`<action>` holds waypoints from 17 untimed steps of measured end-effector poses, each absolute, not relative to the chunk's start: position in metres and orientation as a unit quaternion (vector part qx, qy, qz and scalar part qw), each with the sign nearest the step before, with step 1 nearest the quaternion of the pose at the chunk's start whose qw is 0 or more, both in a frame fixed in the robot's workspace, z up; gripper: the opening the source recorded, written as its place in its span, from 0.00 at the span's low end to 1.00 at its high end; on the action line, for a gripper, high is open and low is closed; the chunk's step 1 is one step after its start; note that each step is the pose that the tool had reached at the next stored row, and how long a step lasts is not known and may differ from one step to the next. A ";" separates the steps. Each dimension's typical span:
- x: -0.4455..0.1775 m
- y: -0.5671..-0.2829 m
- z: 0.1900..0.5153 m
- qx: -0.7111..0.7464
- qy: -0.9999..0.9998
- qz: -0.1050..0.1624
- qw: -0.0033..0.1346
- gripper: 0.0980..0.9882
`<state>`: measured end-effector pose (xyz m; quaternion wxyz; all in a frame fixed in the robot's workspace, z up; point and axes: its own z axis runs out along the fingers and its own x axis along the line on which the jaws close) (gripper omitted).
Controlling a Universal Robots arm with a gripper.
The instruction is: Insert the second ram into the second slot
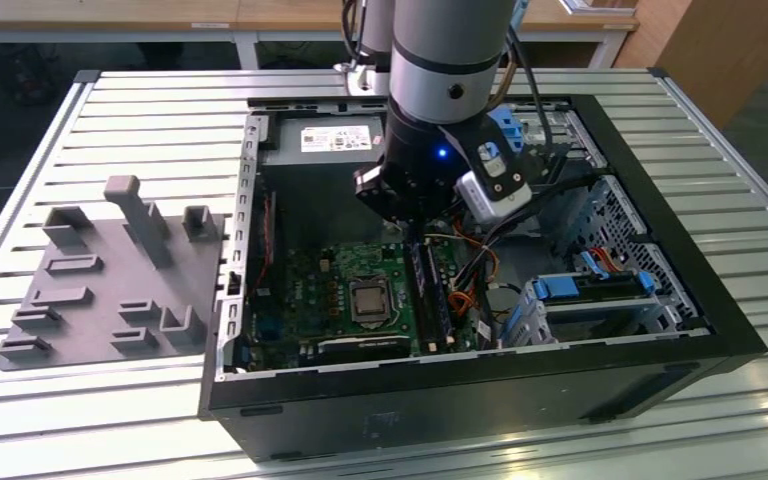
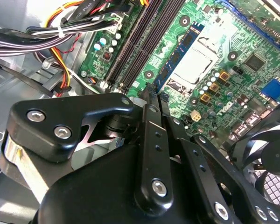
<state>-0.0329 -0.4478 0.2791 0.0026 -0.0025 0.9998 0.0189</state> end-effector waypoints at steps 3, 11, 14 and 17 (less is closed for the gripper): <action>-0.033 -0.448 0.278 -0.002 1.000 0.019 0.003 0.04; -0.033 -0.448 0.277 -0.002 1.000 0.019 0.003 0.04; -0.033 -0.448 0.277 -0.002 1.000 0.019 0.003 0.04; -0.033 -0.448 0.276 -0.002 1.000 0.019 0.003 0.04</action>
